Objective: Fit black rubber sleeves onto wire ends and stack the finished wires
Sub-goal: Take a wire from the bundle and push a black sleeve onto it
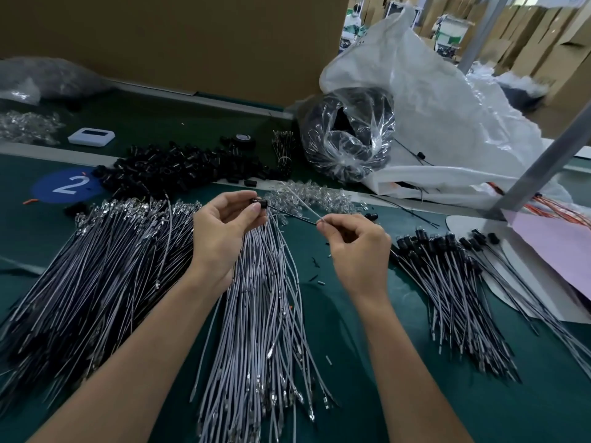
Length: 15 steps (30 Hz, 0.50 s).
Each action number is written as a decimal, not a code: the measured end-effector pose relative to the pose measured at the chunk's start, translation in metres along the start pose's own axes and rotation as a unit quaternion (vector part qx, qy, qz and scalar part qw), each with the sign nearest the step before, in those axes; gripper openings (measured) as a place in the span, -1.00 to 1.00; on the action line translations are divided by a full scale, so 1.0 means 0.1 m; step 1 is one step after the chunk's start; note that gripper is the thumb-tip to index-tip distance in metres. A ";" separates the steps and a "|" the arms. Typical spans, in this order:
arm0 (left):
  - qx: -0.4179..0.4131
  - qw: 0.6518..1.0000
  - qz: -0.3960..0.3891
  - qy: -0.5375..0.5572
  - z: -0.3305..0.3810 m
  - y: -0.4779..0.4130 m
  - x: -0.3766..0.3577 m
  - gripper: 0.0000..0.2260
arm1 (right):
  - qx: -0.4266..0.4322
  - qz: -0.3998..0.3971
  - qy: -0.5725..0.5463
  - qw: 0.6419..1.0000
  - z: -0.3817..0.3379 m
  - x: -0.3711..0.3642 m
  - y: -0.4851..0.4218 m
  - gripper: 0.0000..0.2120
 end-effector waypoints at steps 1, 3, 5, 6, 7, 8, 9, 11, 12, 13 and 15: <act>-0.003 1.000 -0.006 -0.008 -0.01 0.00 -0.02 -0.84 | -0.001 -0.002 -0.001 1.000 0.00 0.00 0.00 -0.95; -0.005 1.000 -0.022 -0.019 -0.02 0.01 -0.05 -0.83 | -0.003 -0.001 -0.003 1.000 -0.01 0.00 0.01 -0.95; -0.003 0.999 -0.032 -0.022 -0.03 0.01 -0.06 -0.83 | -0.004 0.003 -0.005 1.000 0.00 0.01 0.01 -0.95; -0.001 0.999 -0.035 -0.024 -0.04 0.01 -0.07 -0.83 | -0.006 0.004 -0.007 1.000 0.00 0.01 0.00 -0.95; -0.001 0.999 -0.037 -0.026 -0.04 0.01 -0.07 -0.83 | -0.010 0.002 -0.010 1.000 0.00 0.01 0.00 -0.94; 0.000 0.999 -0.041 -0.028 -0.05 0.01 -0.08 -0.83 | -0.013 -0.002 -0.014 1.000 -0.01 0.00 0.01 -0.94; 0.001 0.999 -0.045 -0.030 -0.05 0.02 -0.08 -0.83 | -0.016 -0.005 -0.018 1.000 -0.01 -0.01 0.01 -0.94; 0.001 0.998 -0.051 -0.032 -0.06 0.03 -0.10 -0.81 | -0.023 -0.010 -0.026 0.999 -0.02 -0.04 0.02 -0.95; 0.002 0.998 -0.054 -0.031 -0.06 0.04 -0.10 -0.79 | -0.026 -0.010 -0.030 0.999 -0.02 -0.04 0.03 -0.96; 0.001 0.998 -0.055 -0.031 -0.06 0.04 -0.11 -0.74 | -0.030 -0.011 -0.034 0.999 -0.02 -0.05 0.03 -0.96; -0.001 0.998 -0.052 -0.030 -0.06 0.04 -0.12 -0.66 | -0.035 -0.011 -0.042 0.998 -0.01 -0.06 0.03 -0.96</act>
Point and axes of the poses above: each hand's wrist, its own y-axis away from the middle knuckle, its own x-axis out of the back of the hand, z = x × y, the point moved 3 cm from there along -y, towards the middle knuckle, and after that the axes turned 8 degrees about x, right-handed, at the moved point
